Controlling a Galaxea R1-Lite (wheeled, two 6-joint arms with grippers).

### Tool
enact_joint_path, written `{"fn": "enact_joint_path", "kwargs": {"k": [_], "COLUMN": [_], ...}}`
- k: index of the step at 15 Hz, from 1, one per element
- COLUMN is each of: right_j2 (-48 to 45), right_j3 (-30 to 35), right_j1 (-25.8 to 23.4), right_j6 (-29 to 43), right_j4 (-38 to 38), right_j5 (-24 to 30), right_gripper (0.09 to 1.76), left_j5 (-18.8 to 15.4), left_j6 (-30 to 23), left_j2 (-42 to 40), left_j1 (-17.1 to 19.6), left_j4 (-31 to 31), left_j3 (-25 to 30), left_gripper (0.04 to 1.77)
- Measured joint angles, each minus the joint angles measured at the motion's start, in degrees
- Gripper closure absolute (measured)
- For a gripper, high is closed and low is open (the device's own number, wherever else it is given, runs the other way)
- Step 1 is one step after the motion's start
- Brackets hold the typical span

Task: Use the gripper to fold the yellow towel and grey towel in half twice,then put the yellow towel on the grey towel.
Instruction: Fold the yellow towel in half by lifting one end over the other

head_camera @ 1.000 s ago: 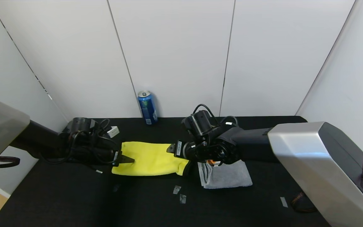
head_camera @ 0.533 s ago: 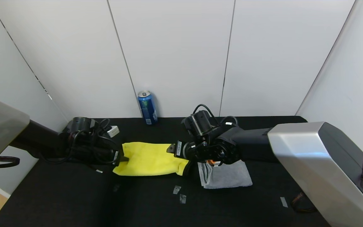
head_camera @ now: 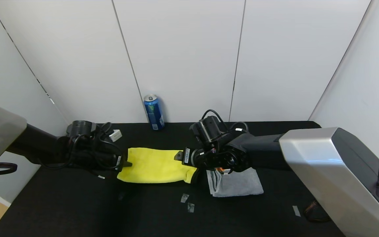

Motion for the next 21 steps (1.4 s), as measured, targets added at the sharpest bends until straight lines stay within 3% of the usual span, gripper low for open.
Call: {"fn": "enact_joint_path", "kwargs": {"k": [5, 9, 13, 17, 21], "right_j2": [0.0, 0.0, 0.0, 0.0, 0.0], "right_j3": [0.0, 0.0, 0.0, 0.0, 0.0], "right_j1": [0.0, 0.0, 0.0, -0.1, -0.3], "right_j6": [0.0, 0.0, 0.0, 0.0, 0.0], "right_j4": [0.1, 0.1, 0.1, 0.0, -0.2], "right_j5": [0.0, 0.0, 0.0, 0.1, 0.1], "right_gripper": [0.15, 0.14, 0.14, 0.14, 0.14], "left_j5": [0.2, 0.0, -0.2, -0.3, 0.0], "left_j6": [-0.1, 1.0, 3.9, 4.0, 4.1], "left_j2": [-0.4, -0.4, -0.2, -0.2, -2.4], "left_j1": [2.5, 7.3, 11.1, 11.1, 7.9], "left_j4": [0.1, 0.8, 7.7, 7.9, 8.0], "left_j3": [-1.0, -2.4, -6.5, -6.9, -5.0], "left_gripper": [1.71, 1.71, 1.71, 1.71, 1.71]}}
